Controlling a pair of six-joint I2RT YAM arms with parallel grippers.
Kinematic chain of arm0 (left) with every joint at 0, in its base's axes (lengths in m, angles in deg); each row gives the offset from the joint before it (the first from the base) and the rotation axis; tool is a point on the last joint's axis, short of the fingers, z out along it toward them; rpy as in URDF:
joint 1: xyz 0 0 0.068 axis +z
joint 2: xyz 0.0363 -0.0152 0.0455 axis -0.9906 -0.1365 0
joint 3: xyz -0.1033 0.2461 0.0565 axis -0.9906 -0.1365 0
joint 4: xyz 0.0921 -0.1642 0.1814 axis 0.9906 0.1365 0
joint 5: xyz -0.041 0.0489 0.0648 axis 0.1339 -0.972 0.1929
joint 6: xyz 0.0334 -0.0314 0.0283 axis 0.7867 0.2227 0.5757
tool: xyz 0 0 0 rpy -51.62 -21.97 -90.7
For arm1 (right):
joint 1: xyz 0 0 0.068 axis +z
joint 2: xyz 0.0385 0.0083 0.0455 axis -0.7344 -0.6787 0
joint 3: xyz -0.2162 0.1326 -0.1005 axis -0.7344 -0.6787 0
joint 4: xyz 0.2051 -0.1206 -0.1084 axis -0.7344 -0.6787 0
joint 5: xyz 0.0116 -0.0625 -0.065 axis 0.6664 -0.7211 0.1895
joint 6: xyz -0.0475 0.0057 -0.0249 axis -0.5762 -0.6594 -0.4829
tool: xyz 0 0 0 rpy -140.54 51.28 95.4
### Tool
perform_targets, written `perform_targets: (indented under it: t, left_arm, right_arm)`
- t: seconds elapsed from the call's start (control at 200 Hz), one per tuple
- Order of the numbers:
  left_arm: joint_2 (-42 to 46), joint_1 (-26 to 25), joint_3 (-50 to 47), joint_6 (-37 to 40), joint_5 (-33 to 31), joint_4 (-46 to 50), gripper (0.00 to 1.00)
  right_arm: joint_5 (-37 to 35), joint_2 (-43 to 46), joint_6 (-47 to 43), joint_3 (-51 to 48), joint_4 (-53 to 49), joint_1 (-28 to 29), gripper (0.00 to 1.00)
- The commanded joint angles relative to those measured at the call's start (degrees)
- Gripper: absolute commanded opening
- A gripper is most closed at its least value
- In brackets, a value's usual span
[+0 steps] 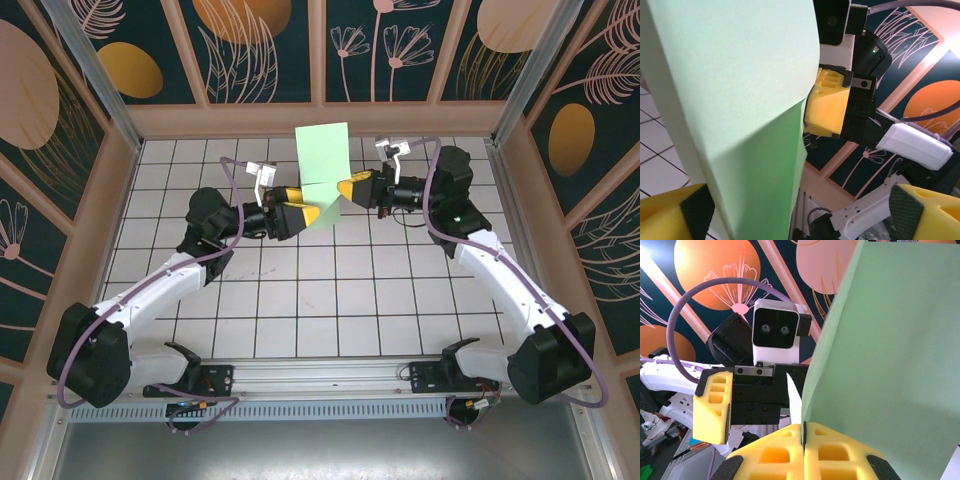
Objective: Fold a paper plane with a square sheet of paper (fold left side to right side)
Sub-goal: Turn over the paper at the center of the table.
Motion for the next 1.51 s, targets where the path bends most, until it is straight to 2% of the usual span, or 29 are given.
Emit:
perform_targets:
  t: [0.0, 0.18, 0.395, 0.54, 0.686, 0.796, 0.886, 1.036, 1.101, 1.231, 1.356, 1.426, 1.501]
  left_arm:
    - [0.18, -0.47, 1.38, 0.22, 0.9, -4.8, 0.83]
    - [1.56, -0.56, 0.47, 1.96, -1.14, -3.56, 0.63]
    - [1.12, -0.86, 0.32, 2.49, -2.09, -2.03, 0.32]
    - [0.68, -1.02, 0.25, 3.26, -2.68, -0.63, 0.21]
    - [0.9, -1.13, 0.86, 6.89, -5.13, 6.25, 0.13]
    - [1.75, -1.46, 2.24, 12.54, -9.54, 16.23, 0.04]
    - [2.89, -2.36, 3.54, 18.09, -16.26, 26.21, 0.0]
    - [3.76, -6.32, 6.97, 25.32, -34.32, 44.62, 0.0]
    - [3.35, -8.98, 8.73, 26.18, -43.85, 51.78, 0.0]
    - [-0.19, -15.11, 13.79, 23.91, -62.21, 66.0, 0.0]
    - [-7.8, -20.22, 21.4, 16.37, -77.27, 82.48, 0.0]
    - [-12.36, -22.24, 24.74, 11.57, -81.86, 89.83, 0.0]
    - [-16.6, -23.85, 26.36, 7.51, -82.83, 94.12, 0.0]
  right_arm:
    - [1.82, -0.1, -0.17, 1.22, 1.04, 0.41, 0.0]
    - [1.52, 0.64, 0.72, -0.4, 1.77, 0.39, 0.01]
    - [1.57, 1.53, 1.82, -2.05, 2.44, 0.39, 0.03]
    - [0.89, 2.46, 1.53, -2.72, 1.58, 0.41, 0.08]
    - [-2.31, 3.85, -1.54, -2.33, -3.26, 0.09, 0.21]
    - [-10.13, 5.55, -6.03, -1.23, -12.35, -0.87, 0.34]
    - [-20.9, 6.87, -8.29, -0.8, -19.4, -2.17, 0.43]
    - [-55.02, 8.56, -6.06, -1.68, -30.61, -4.53, 0.52]
    - [-64.69, 9.97, -3.87, -3.9, -33.04, -6.8, 0.58]
    - [-69.71, 14.21, -2.3, -9.32, -33.09, -11.5, 0.68]
    - [-72.76, 18.18, -1.62, -13.11, -32.08, -13.36, 0.76]
    - [-73.31, 19.27, -1.57, -14.19, -31.75, -13.66, 0.78]
    - [-73.42, 19.54, -1.31, -14.57, -31.84, -14.01, 0.79]
